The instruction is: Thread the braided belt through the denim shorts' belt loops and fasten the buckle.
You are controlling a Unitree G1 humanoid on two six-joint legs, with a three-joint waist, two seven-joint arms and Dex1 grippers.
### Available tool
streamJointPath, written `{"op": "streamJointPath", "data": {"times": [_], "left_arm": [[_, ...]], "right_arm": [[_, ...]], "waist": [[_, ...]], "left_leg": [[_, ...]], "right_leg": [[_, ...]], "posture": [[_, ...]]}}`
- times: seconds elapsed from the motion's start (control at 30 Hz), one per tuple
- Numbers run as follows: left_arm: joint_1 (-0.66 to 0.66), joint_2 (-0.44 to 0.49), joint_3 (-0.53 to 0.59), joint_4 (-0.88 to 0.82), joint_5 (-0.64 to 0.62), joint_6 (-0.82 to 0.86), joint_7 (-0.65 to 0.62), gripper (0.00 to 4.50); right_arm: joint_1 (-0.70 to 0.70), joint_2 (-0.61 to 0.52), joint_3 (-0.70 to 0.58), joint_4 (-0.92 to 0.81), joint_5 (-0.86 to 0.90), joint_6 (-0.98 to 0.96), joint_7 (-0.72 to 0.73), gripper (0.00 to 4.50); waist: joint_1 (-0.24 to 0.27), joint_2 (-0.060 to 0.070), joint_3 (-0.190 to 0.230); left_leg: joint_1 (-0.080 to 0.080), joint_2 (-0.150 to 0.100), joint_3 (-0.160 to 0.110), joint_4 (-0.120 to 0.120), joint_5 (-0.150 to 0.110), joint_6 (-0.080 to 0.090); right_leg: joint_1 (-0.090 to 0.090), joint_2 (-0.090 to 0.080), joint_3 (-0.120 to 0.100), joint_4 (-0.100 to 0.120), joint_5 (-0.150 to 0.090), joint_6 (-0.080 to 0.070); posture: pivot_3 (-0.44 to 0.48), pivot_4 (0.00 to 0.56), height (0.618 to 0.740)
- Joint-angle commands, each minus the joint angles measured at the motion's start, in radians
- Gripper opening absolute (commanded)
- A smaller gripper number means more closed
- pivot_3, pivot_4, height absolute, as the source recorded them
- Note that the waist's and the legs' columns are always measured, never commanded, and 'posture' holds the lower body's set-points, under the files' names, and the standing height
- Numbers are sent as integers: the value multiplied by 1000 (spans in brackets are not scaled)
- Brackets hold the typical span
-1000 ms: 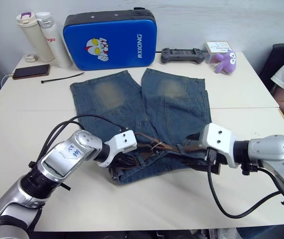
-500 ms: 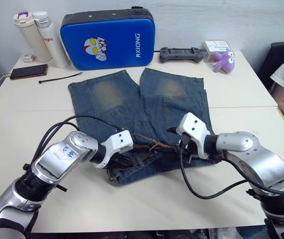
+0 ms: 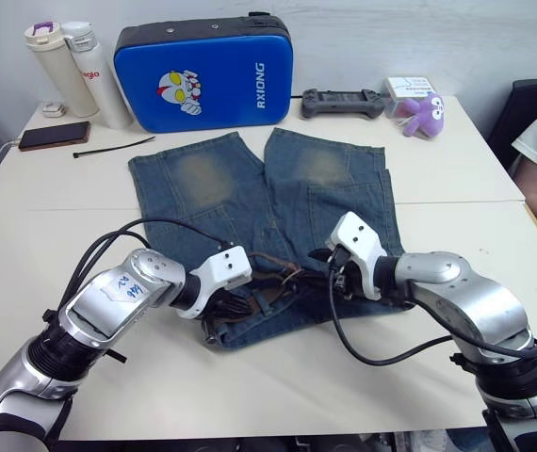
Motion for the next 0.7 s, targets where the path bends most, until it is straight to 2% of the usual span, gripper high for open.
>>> {"op": "streamJointPath", "data": {"times": [0.03, 0.17, 0.3, 0.33, 0.4, 0.6, 0.7], "left_arm": [[18, 14, 2, -13, 5, 13, 11, 0], [16, 12, 4, -12, 7, 11, 14, 0], [15, 11, 6, -11, 8, 10, 17, 0], [15, 11, 6, -11, 9, 9, 17, 0], [15, 10, 6, -11, 9, 10, 20, 0], [17, 9, 4, -10, 10, 8, 25, 0], [19, 7, 2, -7, 10, 6, 26, 0]], "right_arm": [[-11, 8, -15, -16, 23, 7, -9, 2516], [-11, 3, -7, 1, 26, 13, -12, 2516], [-12, 6, -5, 11, 29, 24, -20, 1348], [-12, 7, -4, 13, 30, 28, -22, 777], [-11, 1, 1, 22, 27, 40, -28, 42], [-26, -28, -6, 31, 8, 19, -32, 42], [-38, -97, -8, 24, -38, -68, -12, 42]], "waist": [[0, 0, 0], [0, 0, 0], [0, 0, 0], [0, 0, 0], [0, 0, 0], [0, 0, 0], [1, 0, 0]], "left_leg": [[0, 0, 0, 0, 0, 0], [0, 0, 0, 0, 0, 0], [0, 0, 0, 0, 0, 0], [0, 0, 0, 0, 0, 0], [0, 0, 0, 0, 0, 0], [0, 0, 0, 0, 0, 0], [0, 0, 0, 0, 0, 1]], "right_leg": [[0, 0, 0, 0, 0, 0], [0, 0, 0, 0, 0, 0], [0, 0, 0, 0, 0, 0], [0, 0, 0, 0, 0, 0], [0, 0, 0, 0, 0, 0], [0, 0, 0, 0, 0, 0], [0, 0, 0, -1, 0, 0]], "posture": [[0, 150, 740], [0, 150, 740], [0, 150, 740], [0, 150, 740], [0, 150, 740], [0, 150, 740], [0, 150, 740]]}}
